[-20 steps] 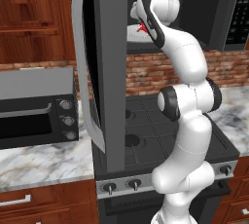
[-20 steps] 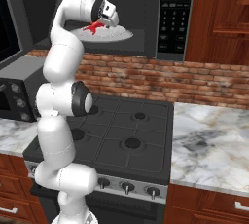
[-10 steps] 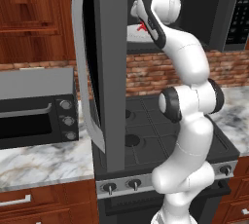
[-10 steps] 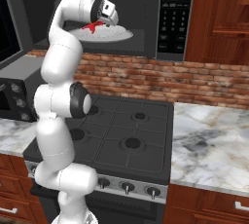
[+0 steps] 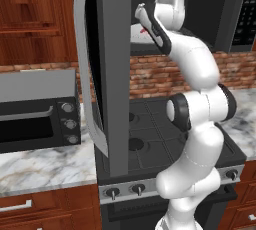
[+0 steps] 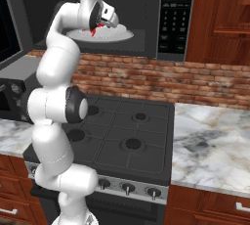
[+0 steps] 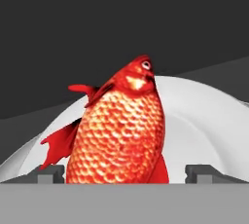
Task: Transport the fish from the fridge to the microwave and turn on the microwave.
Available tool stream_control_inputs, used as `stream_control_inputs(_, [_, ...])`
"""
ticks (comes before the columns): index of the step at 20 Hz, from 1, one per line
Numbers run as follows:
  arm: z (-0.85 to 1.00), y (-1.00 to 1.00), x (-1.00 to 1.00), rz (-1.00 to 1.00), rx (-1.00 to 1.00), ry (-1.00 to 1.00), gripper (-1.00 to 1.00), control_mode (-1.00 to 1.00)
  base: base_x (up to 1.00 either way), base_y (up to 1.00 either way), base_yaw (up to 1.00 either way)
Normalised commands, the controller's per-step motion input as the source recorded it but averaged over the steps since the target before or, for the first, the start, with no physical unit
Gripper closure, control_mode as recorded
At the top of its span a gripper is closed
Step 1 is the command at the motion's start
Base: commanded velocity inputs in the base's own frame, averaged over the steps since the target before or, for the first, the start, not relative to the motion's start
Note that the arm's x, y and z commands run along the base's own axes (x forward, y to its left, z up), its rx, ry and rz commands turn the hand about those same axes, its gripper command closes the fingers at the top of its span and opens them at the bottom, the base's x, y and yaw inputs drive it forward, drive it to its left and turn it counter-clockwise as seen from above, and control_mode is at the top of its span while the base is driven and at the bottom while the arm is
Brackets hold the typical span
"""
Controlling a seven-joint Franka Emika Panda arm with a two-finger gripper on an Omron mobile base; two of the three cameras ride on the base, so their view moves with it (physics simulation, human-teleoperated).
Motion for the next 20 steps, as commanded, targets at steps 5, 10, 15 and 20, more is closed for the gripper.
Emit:
stream_control_inputs(5, [0.00,0.00,-0.01,-0.05,0.00,-0.23,-1.00,-1.00,0.00,0.00,0.00])
stream_control_inputs(10, [0.00,0.00,-0.10,-0.06,0.00,-0.19,-1.00,-1.00,0.00,0.00,0.00])
stream_control_inputs(15, [0.00,0.00,-0.03,-0.05,0.00,-0.13,-1.00,-1.00,0.00,0.00,0.00])
stream_control_inputs(20, [0.00,0.00,0.00,-0.11,0.00,0.00,-1.00,-1.00,0.00,0.00,0.00])
